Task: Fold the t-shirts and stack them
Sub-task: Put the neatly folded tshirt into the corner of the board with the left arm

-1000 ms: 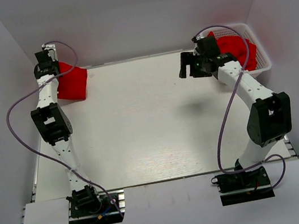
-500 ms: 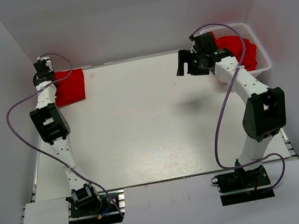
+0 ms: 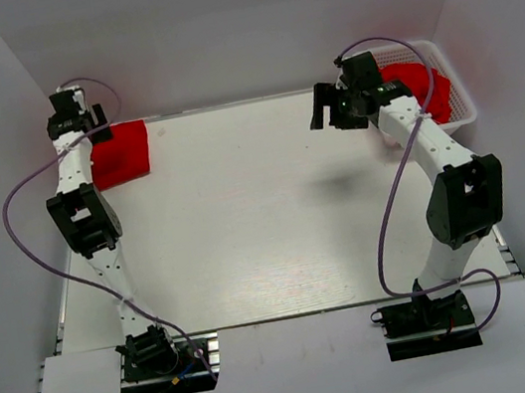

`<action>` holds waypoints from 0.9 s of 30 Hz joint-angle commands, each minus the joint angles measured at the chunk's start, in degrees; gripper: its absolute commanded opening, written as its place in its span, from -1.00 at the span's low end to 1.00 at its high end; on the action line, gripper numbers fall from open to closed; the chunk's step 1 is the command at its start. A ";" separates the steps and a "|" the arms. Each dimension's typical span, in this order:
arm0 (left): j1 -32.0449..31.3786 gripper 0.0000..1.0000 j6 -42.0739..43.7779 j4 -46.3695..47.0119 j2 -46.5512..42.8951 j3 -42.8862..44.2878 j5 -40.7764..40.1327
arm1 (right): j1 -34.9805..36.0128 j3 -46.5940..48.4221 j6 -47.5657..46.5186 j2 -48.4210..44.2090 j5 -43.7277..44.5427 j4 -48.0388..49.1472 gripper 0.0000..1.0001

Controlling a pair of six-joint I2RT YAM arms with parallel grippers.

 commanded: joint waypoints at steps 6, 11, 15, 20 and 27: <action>-14.60 1.00 -10.28 -10.65 -21.71 -7.86 6.13 | -1.57 -8.08 6.12 -6.42 1.80 2.14 0.81; -27.33 1.00 -16.70 -1.52 -33.94 -34.40 8.24 | -1.75 -16.34 6.74 -11.77 2.94 4.33 0.81; -32.88 1.00 -21.88 -0.99 -40.44 -47.42 6.58 | -1.75 -24.05 6.74 -14.94 2.76 7.14 0.81; -35.71 1.00 -26.37 1.74 -49.06 -57.19 1.22 | -1.75 -29.35 6.92 -17.41 -0.05 11.09 0.81; -38.61 1.00 -26.99 -1.26 -47.75 -54.73 -3.44 | -1.66 -29.53 7.01 -18.46 -0.05 11.71 0.81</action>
